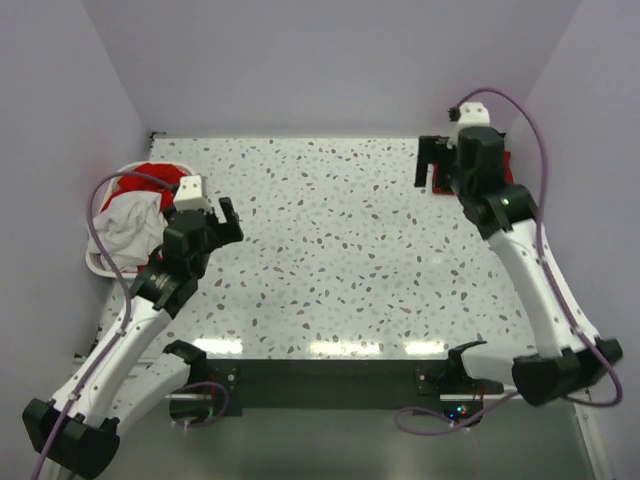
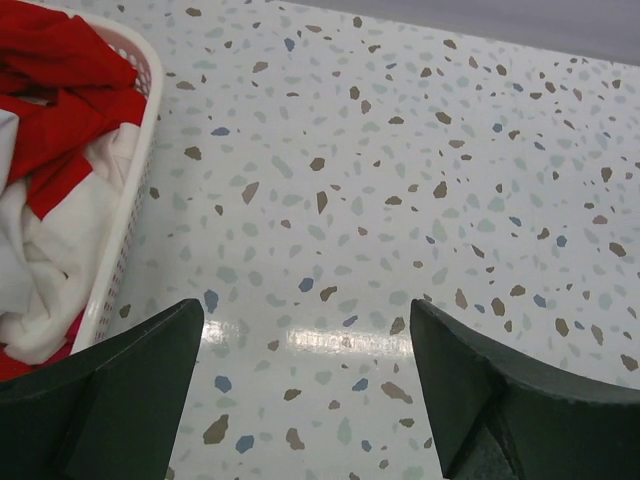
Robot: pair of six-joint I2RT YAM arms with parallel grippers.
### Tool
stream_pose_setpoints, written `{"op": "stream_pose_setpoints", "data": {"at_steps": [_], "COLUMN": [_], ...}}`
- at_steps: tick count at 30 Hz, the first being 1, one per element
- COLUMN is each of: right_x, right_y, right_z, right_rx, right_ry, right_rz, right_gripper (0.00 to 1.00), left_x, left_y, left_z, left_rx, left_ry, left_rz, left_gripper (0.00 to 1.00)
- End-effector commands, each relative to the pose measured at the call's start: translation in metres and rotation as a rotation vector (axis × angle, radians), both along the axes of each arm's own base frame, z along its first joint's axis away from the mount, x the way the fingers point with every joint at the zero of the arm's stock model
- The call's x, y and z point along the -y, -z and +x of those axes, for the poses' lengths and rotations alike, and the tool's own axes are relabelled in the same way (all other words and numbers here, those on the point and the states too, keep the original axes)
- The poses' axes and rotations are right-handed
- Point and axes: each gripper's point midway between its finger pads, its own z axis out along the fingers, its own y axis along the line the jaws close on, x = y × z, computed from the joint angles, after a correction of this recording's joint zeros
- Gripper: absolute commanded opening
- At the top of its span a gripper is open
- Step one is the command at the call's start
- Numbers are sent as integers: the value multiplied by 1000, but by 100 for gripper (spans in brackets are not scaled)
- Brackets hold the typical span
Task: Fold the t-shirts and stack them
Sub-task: Reset both grippers
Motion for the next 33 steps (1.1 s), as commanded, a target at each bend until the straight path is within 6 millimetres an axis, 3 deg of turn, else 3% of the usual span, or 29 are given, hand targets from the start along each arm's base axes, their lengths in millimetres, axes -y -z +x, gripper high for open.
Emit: {"op": "stream_pose_setpoints", "data": {"at_steps": [1, 3, 4, 6, 7, 9, 11, 12, 14, 24, 33], "right_x": [22, 39, 50, 60, 67, 75, 84, 86, 93, 90, 88], "right_y": [5, -6, -17, -11, -24, -22, -19, -8, -9, 23, 29], "right_z": [-70, -100, -126, -150, -173, -201, -217, -220, -233, -227, -227], "right_rx": [-29, 23, 86, 102, 181, 245, 288, 285, 353, 325, 352], "right_ry": [54, 97, 110, 119, 113, 107, 123, 133, 153, 150, 136], "right_rz": [46, 42, 59, 56, 81, 103, 110, 109, 134, 134, 146], "right_gripper": [98, 98, 98, 98, 98, 98, 98, 98, 98, 98, 98], "left_x": [-18, -27, -32, -40, -43, -50, -55, -57, -63, -57, -59], "left_y": [-35, -51, -56, -71, -75, -89, -100, -99, -102, -76, -66], "left_z": [-20, -38, -43, -61, -66, -82, -95, -97, -105, -104, -101], "left_rx": [68, 102, 115, 156, 172, 225, 280, 291, 331, 363, 344], "left_ry": [-52, -58, -71, -66, -67, -63, -67, -72, -89, -90, -107], "left_rz": [-22, -23, -20, -18, -21, -33, -52, -55, -67, -167, -161], "left_gripper": [90, 91, 91, 92, 92, 93, 95, 96, 97, 100, 100]}}
